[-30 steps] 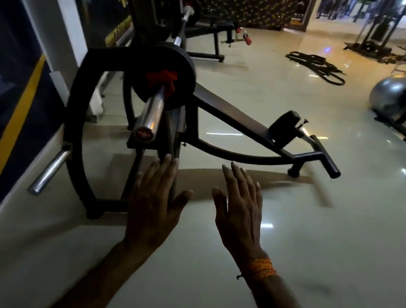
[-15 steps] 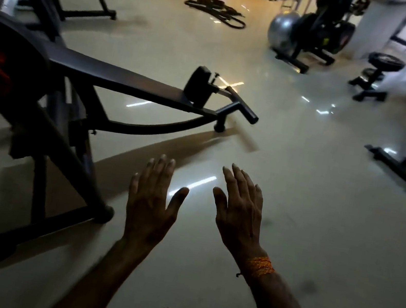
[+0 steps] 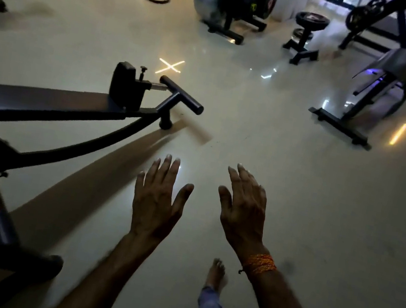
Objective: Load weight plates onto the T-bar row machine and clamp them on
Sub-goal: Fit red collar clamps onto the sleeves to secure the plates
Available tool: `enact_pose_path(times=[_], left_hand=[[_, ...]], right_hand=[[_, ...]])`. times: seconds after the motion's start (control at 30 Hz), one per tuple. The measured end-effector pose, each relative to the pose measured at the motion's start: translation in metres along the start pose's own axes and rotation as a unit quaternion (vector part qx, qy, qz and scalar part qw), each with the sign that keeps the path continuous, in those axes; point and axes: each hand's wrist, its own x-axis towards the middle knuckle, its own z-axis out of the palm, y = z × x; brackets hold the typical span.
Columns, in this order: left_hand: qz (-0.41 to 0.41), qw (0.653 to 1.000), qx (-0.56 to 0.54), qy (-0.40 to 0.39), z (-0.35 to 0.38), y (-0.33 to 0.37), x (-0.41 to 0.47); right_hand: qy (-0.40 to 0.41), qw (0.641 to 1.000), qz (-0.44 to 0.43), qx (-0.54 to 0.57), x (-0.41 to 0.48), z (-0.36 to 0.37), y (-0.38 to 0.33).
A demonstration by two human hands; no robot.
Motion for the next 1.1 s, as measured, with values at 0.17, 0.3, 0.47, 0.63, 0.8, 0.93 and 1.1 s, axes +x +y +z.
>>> enact_pose_path(times=[0.17, 0.3, 0.47, 0.63, 0.8, 0.93, 1.1], left_hand=[[0.025, 0.999, 0.014, -0.02, 0.054, 0.026, 0.104], [0.022, 0.999, 0.023, -0.024, 0.087, 0.055, 0.189], [0.024, 0.999, 0.003, -0.029, 0.127, 0.09, 0.292], [0.039, 0.999, -0.011, -0.026, 0.179, 0.111, 0.411], [0.053, 0.998, -0.023, -0.025, 0.234, 0.122, 0.546], [0.067, 0.996, -0.042, -0.035, 0.26, 0.139, 0.649], [0.081, 0.995, -0.039, -0.038, 0.284, 0.153, 0.778]], right_hand=[[0.001, 1.0, 0.018, -0.005, 0.097, 0.02, 0.059], [-0.008, 1.0, 0.005, -0.025, 0.184, 0.018, 0.104], [0.005, 0.999, 0.014, -0.037, 0.289, 0.014, 0.146], [0.011, 0.998, 0.03, -0.053, 0.397, 0.028, 0.199], [0.013, 0.996, 0.043, -0.079, 0.527, 0.049, 0.24], [0.024, 0.994, 0.055, -0.091, 0.624, 0.057, 0.262], [0.037, 0.992, 0.089, -0.085, 0.74, 0.074, 0.295]])
